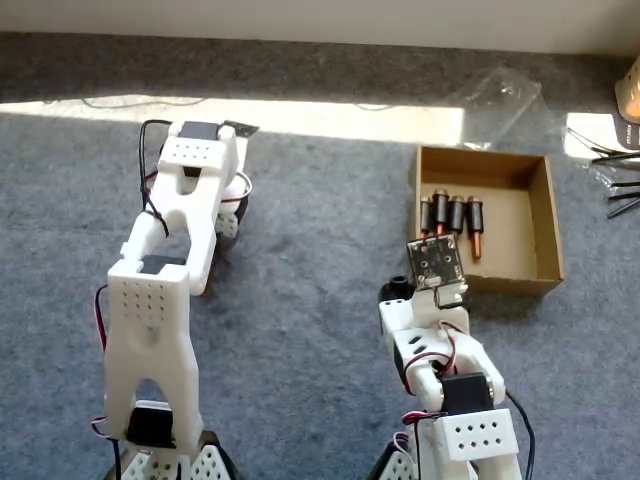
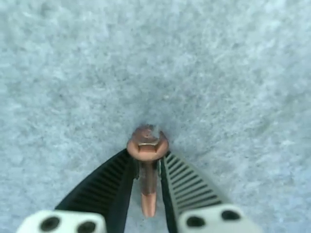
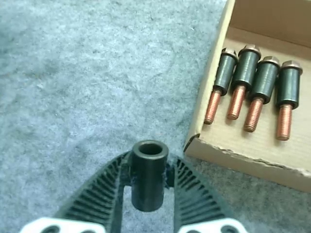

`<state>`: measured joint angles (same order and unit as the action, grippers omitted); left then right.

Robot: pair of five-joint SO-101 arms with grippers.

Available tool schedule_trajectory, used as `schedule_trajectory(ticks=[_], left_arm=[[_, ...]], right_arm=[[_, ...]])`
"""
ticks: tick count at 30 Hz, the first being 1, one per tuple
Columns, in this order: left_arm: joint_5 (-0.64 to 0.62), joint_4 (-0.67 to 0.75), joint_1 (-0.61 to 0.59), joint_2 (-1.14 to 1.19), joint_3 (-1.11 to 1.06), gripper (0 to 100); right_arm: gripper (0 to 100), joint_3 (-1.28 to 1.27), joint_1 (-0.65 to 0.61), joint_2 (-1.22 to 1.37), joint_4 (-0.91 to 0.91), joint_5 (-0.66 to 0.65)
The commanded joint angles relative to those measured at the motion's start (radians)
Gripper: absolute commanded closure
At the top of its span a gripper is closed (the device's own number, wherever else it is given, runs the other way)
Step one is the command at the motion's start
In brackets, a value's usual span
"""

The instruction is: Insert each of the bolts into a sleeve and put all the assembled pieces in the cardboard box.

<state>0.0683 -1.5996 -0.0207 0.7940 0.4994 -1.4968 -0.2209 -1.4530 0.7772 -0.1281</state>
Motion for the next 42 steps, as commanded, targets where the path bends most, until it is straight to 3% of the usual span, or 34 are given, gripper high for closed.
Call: schedule_trajectory(ticks=[1,12,22,30,37,42], left_arm=[[0.011,0.097,0.016,-0.010,-0.002,100],[0.011,0.255,0.022,-0.004,-0.028,100],[0.006,0.236,0.031,-0.008,-0.022,100],[-0.012,0.319,-0.005,-0.045,-0.028,100],[-0.009,0.304,-0.002,-0.242,-0.030,100],[0.101,0.204,-0.005,-0.372,-0.030,100]], right_arm=[[99.5,0.012,0.010,-0.015,-0.036,-0.021],[99.5,0.012,0.010,-0.015,-0.036,-0.021],[99.5,0.012,0.010,-0.015,-0.036,-0.021],[99.5,0.012,0.010,-0.015,-0.036,-0.021],[99.5,0.012,0.005,-0.015,-0.036,-0.021],[99.5,0.010,-0.051,-0.015,-0.036,-0.020]])
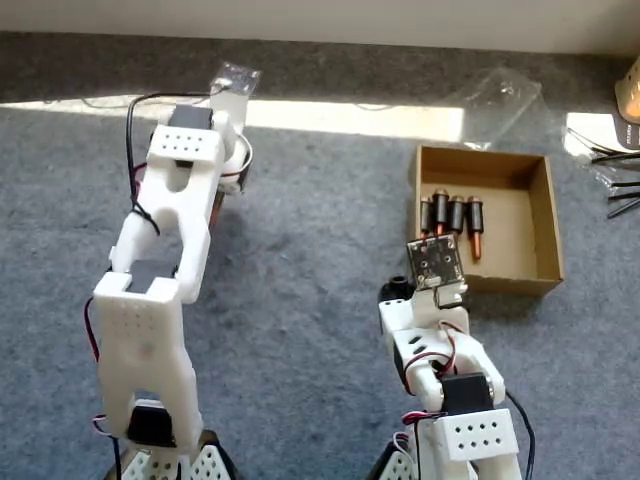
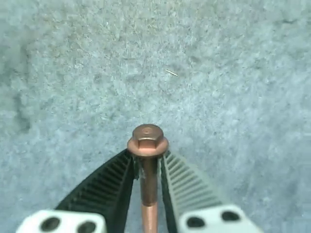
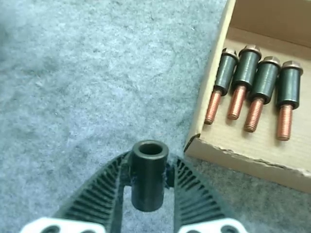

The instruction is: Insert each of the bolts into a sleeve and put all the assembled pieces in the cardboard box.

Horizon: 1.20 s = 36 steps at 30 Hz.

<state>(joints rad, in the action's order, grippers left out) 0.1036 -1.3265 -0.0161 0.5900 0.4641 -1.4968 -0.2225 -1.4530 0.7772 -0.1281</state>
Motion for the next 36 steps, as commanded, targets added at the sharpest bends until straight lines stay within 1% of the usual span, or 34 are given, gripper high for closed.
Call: schedule_trajectory(ticks=[1,5,8,10,13,16,21,23,25,27,30,36], left_arm=[[0.068,-0.084,-0.008,-0.196,0.005,100],[0.074,-0.133,-0.010,-0.308,0.004,100],[0.074,-0.181,-0.004,-0.401,-0.007,100],[0.074,-0.186,0.004,-0.483,-0.061,100],[0.075,-0.181,0.016,-0.634,-0.206,100],[0.077,-0.087,0.038,-0.820,-0.398,100],[0.077,0.130,0.071,-1.161,-0.762,100],[0.077,0.215,0.068,-1.276,-0.877,100],[0.077,0.270,0.067,-1.366,-0.961,100],[0.077,0.292,0.065,-1.428,-1.009,100],[0.074,0.293,0.070,-1.465,-1.020,100],[0.068,0.293,0.073,-1.477,-1.023,100]], right_arm=[[99.5,0.010,-0.067,-0.015,-0.036,-0.020],[99.5,0.012,-0.116,-0.015,-0.039,-0.017],[99.5,0.010,-0.160,-0.013,-0.093,-0.014],[99.5,0.010,-0.191,-0.013,-0.110,-0.014],[99.5,0.010,-0.248,-0.013,-0.116,-0.014],[99.5,0.012,-0.291,-0.013,-0.140,-0.014],[99.5,0.012,-0.331,-0.008,-0.277,-0.014],[99.5,0.012,-0.354,-0.008,-0.308,-0.014],[99.5,0.012,-0.384,-0.007,-0.334,-0.014],[99.5,0.012,-0.418,-0.007,-0.363,-0.014],[99.5,0.012,-0.458,-0.007,-0.417,-0.014],[99.5,0.012,-0.466,-0.005,-0.579,-0.012]])
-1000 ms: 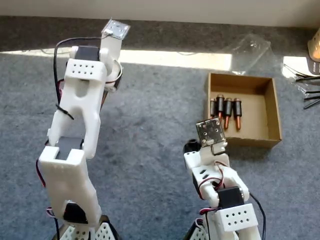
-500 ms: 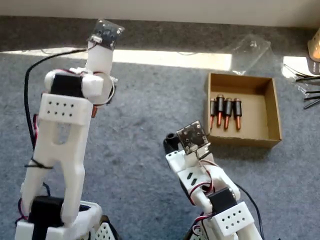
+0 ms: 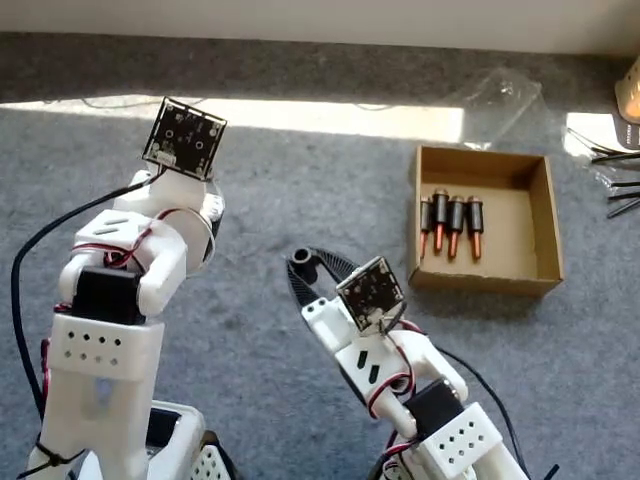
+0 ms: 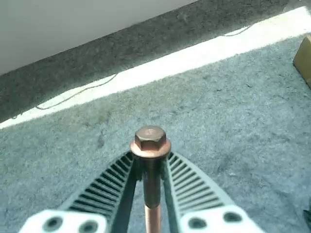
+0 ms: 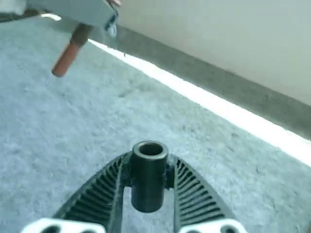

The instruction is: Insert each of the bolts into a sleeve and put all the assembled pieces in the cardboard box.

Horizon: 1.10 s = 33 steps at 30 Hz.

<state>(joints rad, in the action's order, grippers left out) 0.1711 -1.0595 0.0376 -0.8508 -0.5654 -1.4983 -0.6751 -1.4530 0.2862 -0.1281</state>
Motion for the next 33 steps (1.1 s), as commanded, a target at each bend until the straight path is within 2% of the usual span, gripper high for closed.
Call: schedule_trajectory(ticks=[1,4,8,11,16,18,22,25,29,33], left_arm=[[0.000,0.025,0.021,-0.041,0.007,100],[0.000,0.032,0.079,-0.127,-0.053,100],[0.000,0.138,0.177,-0.352,-0.188,100],[0.000,0.218,0.170,-0.466,-0.274,100],[-0.003,0.252,0.179,-0.492,-0.288,100],[-0.068,0.301,0.202,-0.492,-0.288,99],[-0.315,0.390,0.209,-0.484,-0.292,99],[-0.451,0.419,0.211,-0.490,-0.312,99],[-0.477,0.480,0.274,-0.493,-0.348,99],[-0.440,0.532,0.343,-0.493,-0.372,99]], right_arm=[[99.5,0.013,-0.013,-0.005,-0.105,-0.012],[99.5,0.012,-0.013,-0.005,-0.137,0.008],[99.5,-0.016,-0.008,-0.007,-0.139,0.149],[99.5,-0.054,-0.008,-0.010,-0.140,0.158],[99.5,-0.091,-0.008,-0.013,-0.140,0.158],[99.5,-0.104,-0.008,-0.013,-0.140,0.157],[99.5,-0.102,-0.005,-0.013,-0.140,0.157],[99.5,-0.102,0.008,-0.013,-0.156,0.157],[99.5,-0.105,0.022,-0.008,-0.292,0.157],[99.5,-0.107,0.024,-0.007,-0.317,0.155]])
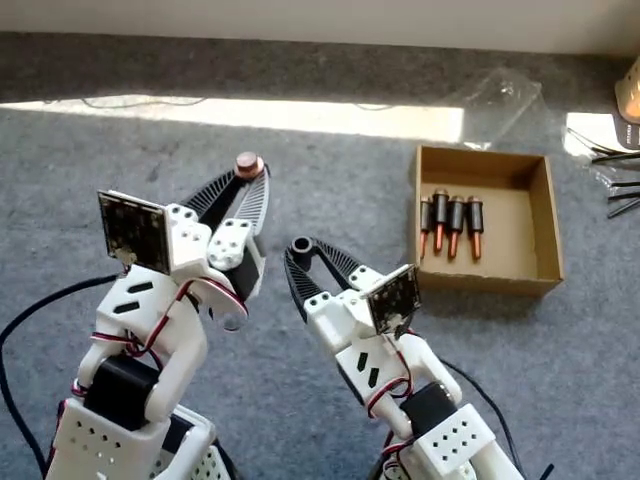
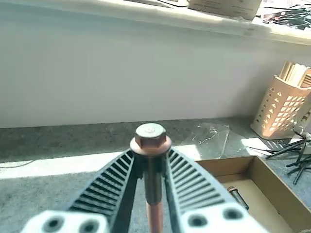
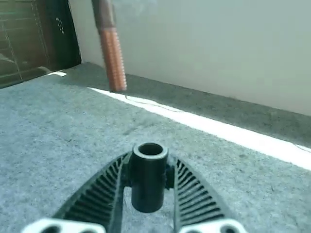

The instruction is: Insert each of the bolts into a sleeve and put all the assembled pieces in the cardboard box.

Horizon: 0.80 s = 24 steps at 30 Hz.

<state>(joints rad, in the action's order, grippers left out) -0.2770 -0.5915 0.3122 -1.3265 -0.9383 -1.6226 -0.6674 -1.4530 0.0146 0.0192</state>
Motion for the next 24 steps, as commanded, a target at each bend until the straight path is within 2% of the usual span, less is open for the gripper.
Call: schedule_trajectory(ticks=[1,6,24], left_arm=[[0.038,0.068,0.081,-0.018,-0.008,99],[0.115,0.072,0.147,-0.018,-0.027,99],[0.115,0.101,0.150,-0.019,-0.094,99]], right_arm=[[99.5,0.018,0.016,-0.007,-0.045,0.005],[99.5,0.016,0.012,-0.007,-0.045,-0.144],[99.5,-0.035,0.012,-0.013,-0.051,-0.147]])
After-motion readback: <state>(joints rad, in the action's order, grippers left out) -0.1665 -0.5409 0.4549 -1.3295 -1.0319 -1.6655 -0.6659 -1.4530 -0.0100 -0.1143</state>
